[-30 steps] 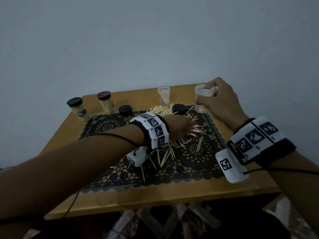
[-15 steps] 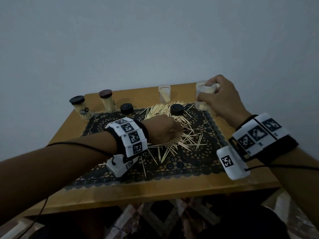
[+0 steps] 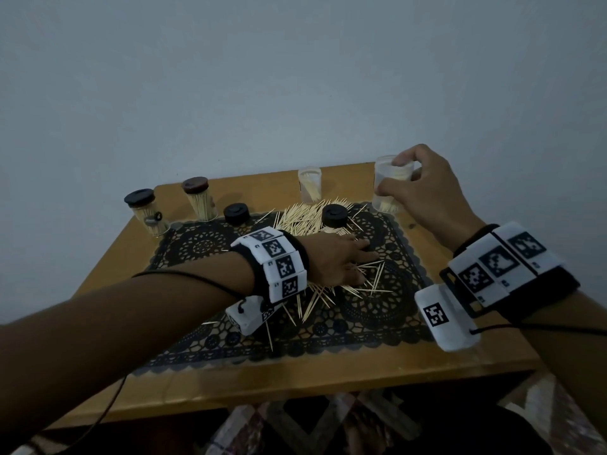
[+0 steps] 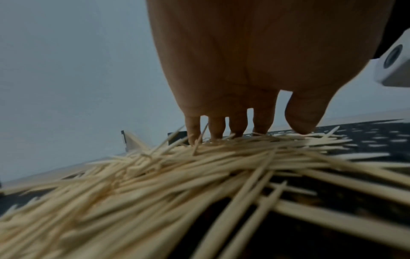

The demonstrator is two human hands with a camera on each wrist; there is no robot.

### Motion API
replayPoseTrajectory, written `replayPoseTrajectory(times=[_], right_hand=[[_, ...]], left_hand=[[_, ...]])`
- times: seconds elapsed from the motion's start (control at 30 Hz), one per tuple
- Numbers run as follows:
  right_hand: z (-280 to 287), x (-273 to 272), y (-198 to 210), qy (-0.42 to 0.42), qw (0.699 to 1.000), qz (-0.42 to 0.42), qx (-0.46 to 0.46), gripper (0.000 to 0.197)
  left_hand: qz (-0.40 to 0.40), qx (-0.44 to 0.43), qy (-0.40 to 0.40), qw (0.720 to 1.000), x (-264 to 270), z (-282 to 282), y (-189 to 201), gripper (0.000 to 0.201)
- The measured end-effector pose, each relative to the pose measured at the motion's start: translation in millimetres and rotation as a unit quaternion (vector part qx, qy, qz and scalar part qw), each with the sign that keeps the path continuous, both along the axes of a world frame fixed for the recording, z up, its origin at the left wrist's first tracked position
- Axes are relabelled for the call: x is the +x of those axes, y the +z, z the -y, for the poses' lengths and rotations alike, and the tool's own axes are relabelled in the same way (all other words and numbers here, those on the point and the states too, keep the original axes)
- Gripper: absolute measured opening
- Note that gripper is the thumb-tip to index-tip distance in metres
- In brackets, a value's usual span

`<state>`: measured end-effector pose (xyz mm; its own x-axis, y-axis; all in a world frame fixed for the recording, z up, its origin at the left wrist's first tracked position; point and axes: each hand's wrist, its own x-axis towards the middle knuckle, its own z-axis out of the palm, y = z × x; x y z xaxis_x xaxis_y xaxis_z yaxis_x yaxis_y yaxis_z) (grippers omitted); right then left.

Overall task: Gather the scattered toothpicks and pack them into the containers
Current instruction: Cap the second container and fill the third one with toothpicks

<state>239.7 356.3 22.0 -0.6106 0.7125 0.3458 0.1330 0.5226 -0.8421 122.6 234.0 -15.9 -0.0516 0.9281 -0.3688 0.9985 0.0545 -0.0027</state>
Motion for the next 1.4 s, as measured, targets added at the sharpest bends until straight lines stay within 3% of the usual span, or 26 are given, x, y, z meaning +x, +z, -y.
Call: replayPoseTrajectory(times=[0.23, 0.33, 0.57, 0.73, 0.83, 0.93, 1.07, 1.4], right_hand=[[7, 2, 4, 0.004, 1.000, 0.005, -0.005, 0.042], [11, 1, 7, 0.012, 1.000, -0.002, -0.007, 0.041], [16, 2, 13, 0.016, 1.000, -0.008, -0.004, 0.040], [19, 4, 16, 0.019, 1.000, -0.010, -0.011, 0.045], [23, 3, 18, 0.025, 1.000, -0.010, -0.014, 0.048], [26, 1, 21, 0.030, 0.999, -0.012, -0.012, 0.047], [24, 0, 21, 0.025, 1.000, -0.015, -0.004, 0.043], [20, 0, 17, 0.027, 1.000, -0.005, -0.012, 0.044]], left_hand=[[-0.050, 0.009, 0.004, 0.999, -12, 22, 4, 0.053], [-0.039, 0.033, 0.013, 0.999, -14, 29, 4, 0.056], [0.036, 0.120, 0.068, 0.990, -28, 48, 22, 0.030], [0.019, 0.137, 0.118, 0.983, -49, 67, 33, 0.038], [0.012, 0.164, 0.091, 0.982, -45, 67, 36, 0.044], [-0.009, 0.111, 0.024, 0.993, -26, 58, 33, 0.065], [-0.104, 0.018, -0.064, 0.992, -6, 35, 22, 0.093], [-0.126, -0.012, -0.055, 0.990, -16, 35, 27, 0.078]])
